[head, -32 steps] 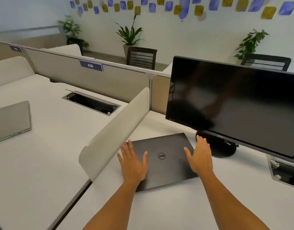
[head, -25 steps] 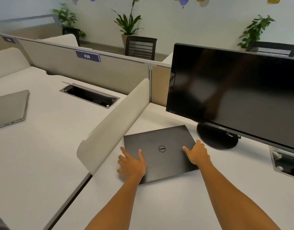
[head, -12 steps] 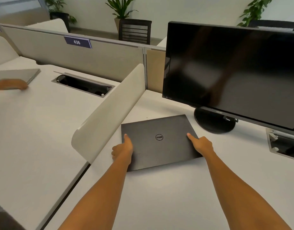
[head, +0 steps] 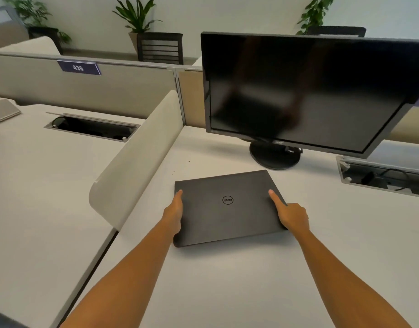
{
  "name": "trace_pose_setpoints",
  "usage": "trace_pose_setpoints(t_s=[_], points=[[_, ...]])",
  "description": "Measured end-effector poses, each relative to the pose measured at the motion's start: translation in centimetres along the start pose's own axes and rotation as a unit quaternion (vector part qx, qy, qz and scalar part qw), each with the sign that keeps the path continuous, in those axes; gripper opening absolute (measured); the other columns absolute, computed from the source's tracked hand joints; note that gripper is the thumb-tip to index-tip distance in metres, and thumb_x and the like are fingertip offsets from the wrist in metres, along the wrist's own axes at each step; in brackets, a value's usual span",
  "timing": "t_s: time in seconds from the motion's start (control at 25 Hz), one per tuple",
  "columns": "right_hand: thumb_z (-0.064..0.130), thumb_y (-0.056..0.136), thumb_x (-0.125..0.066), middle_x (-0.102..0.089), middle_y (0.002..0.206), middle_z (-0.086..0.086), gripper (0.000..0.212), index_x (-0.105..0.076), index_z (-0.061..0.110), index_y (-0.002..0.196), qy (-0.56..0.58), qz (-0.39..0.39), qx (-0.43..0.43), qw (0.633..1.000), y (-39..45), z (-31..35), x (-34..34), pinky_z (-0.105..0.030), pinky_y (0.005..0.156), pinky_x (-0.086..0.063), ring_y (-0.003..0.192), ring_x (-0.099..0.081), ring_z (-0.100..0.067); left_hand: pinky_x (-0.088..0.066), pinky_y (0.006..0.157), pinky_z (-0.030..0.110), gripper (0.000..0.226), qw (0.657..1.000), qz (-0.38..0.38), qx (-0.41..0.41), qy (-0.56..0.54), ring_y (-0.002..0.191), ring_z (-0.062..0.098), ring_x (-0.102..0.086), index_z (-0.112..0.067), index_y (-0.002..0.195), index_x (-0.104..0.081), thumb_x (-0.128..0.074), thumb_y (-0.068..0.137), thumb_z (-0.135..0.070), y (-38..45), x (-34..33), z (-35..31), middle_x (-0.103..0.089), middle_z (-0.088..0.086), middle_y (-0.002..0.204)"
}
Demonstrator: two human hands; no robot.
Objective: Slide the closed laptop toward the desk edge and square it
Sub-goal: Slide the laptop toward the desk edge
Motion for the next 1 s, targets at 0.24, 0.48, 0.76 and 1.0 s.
trace_pose_setpoints(t_s=[0.24, 0.48, 0.76, 1.0], points=[[0.085, 0.078, -0.043, -0.063, 0.073, -0.010, 0.084, -0.057, 0.004, 0.063, 0.011, -0.055, -0.024, 0.998, -3.2, -5.6, 4.9, -0.036, 0.070, -0.043, 0.067, -0.055, -0.022, -0.037, 0.113, 0.047, 0.087, 0.980, 0.079, 0.022, 0.179, 0.127, 0.032, -0.046, -0.014, 0.143, -0.043, -0.074, 0.075, -0.059, -2.9, -3.1, 2.4, -0.048, 0.009, 0.139], [0.082, 0.081, -0.043, -0.051, 0.060, -0.006, 0.075, -0.036, 0.012, 0.054, 0.039, -0.095, -0.047, 0.994, -7.6, -10.5, 8.0, -0.032, 0.057, -0.038, 0.058, -0.048, -0.021, -0.044, 0.107, 0.048, 0.081, 0.940, 0.116, -0.001, 0.321, 0.119, 0.033, -0.053, -0.013, 0.126, -0.046, -0.087, 0.065, -0.048, -3.8, -5.7, 5.3, -0.053, 0.011, 0.129], [0.083, 0.081, -0.042, -0.050, 0.060, -0.006, 0.076, -0.033, 0.012, 0.055, 0.043, -0.110, -0.094, 0.989, -12.0, -16.7, 7.5, -0.033, 0.058, -0.040, 0.058, -0.048, -0.022, -0.052, 0.099, 0.045, 0.102, 0.923, 0.122, -0.052, 0.362, 0.114, 0.031, -0.058, -0.012, 0.125, -0.055, -0.093, 0.039, -0.051, -5.4, -6.5, 7.5, -0.057, 0.010, 0.126], [0.078, 0.085, -0.042, -0.070, 0.098, -0.011, 0.075, -0.066, 0.007, 0.091, -0.017, -0.104, -0.095, 0.990, -12.6, -18.3, 6.7, -0.037, 0.080, -0.049, 0.091, -0.064, -0.032, -0.046, 0.094, 0.042, 0.117, 0.926, 0.046, -0.121, 0.354, 0.133, 0.033, -0.042, -0.008, 0.148, -0.022, -0.091, 0.062, -0.048, -6.6, -5.5, 8.6, -0.031, 0.014, 0.147]])
Point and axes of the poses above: each hand's wrist, its own y-axis towards the middle knuckle, its own x-axis out of the back of the hand, z = x × y, the point moved 6 cm from there along y, towards the middle knuckle
